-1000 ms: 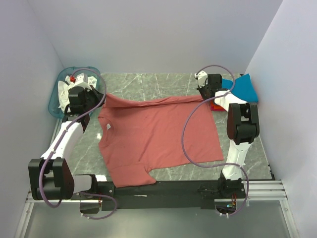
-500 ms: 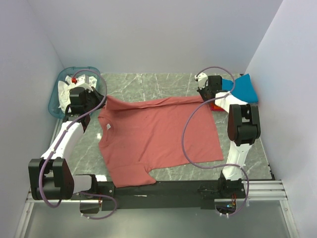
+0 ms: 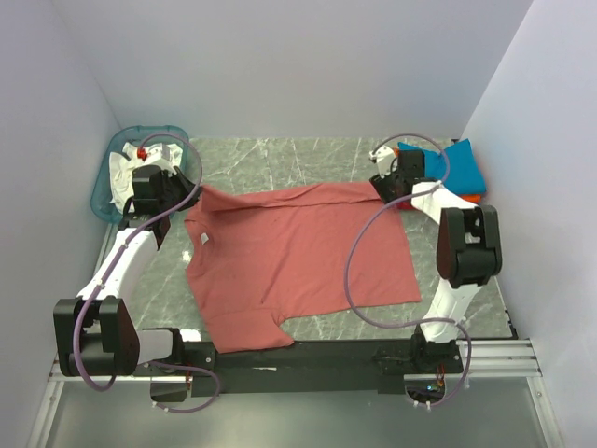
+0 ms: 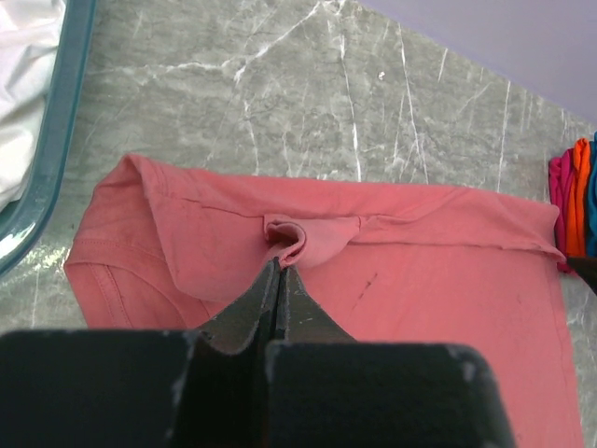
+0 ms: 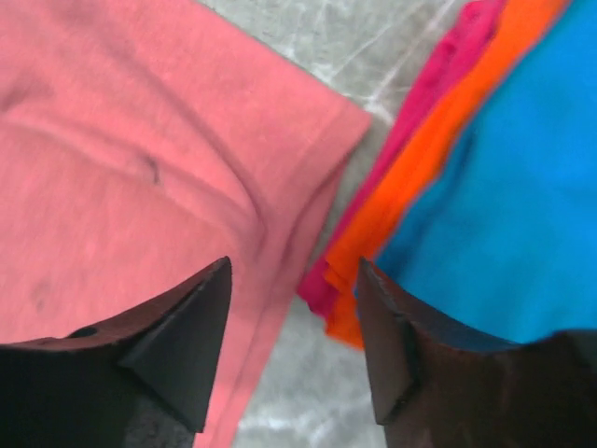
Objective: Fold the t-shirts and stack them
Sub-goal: Fold the tshirt
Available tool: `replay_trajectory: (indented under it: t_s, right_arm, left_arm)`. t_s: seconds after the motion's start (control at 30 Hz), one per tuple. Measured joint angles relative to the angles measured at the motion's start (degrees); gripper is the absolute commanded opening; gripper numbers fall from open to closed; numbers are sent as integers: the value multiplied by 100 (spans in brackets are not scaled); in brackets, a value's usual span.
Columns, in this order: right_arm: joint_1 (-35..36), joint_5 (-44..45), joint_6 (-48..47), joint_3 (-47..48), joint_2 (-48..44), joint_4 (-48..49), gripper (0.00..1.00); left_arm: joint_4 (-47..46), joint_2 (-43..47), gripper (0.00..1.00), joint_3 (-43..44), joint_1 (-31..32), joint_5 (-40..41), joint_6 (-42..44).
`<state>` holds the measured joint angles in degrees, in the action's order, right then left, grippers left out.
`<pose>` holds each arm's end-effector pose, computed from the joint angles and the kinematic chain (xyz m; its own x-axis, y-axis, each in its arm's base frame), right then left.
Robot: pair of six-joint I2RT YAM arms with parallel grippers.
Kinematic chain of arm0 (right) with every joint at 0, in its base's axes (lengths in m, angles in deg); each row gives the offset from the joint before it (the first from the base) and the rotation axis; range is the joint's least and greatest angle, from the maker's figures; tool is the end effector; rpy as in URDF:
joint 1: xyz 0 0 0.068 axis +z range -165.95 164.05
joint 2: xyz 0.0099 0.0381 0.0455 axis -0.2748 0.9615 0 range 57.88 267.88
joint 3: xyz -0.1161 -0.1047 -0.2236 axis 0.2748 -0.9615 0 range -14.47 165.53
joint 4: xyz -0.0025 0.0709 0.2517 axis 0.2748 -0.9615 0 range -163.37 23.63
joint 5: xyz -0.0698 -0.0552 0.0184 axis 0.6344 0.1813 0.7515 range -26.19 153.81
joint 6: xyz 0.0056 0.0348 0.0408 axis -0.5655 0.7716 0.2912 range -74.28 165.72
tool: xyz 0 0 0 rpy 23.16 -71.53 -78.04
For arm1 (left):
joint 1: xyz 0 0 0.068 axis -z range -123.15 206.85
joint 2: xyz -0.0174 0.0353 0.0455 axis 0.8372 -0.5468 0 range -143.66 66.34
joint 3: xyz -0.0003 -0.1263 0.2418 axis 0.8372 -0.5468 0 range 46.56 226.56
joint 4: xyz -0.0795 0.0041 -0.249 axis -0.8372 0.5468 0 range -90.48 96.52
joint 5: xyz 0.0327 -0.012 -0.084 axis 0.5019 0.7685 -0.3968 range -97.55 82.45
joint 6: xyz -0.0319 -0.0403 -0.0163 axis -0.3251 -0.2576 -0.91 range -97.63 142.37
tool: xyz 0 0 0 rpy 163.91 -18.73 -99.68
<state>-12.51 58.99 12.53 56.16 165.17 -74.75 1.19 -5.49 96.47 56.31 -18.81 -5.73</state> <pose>0.4072 0.0276 0.1900 -0.5260 -0.5780 -0.6238 -0.4863 0.8062 -0.3370 0.2872 -0.0043 0.2850 -0.4329 -0.4659 -0.7717 -0.0387 0.8649 -0.5005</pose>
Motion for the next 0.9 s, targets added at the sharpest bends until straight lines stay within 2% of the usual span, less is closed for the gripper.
replay_trajectory:
  t_s: [0.17, 0.33, 0.6, 0.9]
  right_arm:
    - [-140, -232, -70, -90, -616, -157, 69]
    - [-267, -780, -74, -90, -1014, -393, 69]
    - [-295, -1878, -9, -90, -1084, -981, 69]
    - [-295, -2310, 72, -116, -1084, -1185, 69]
  left_arm:
    - [22, 0, 0, 0, 0, -66, 0]
    - [68, 13, 0, 0, 0, -118, 4]
    - [260, 223, 0, -9, 0, -201, 44]
    - [411, 223, 0, -57, 0, -306, 42]
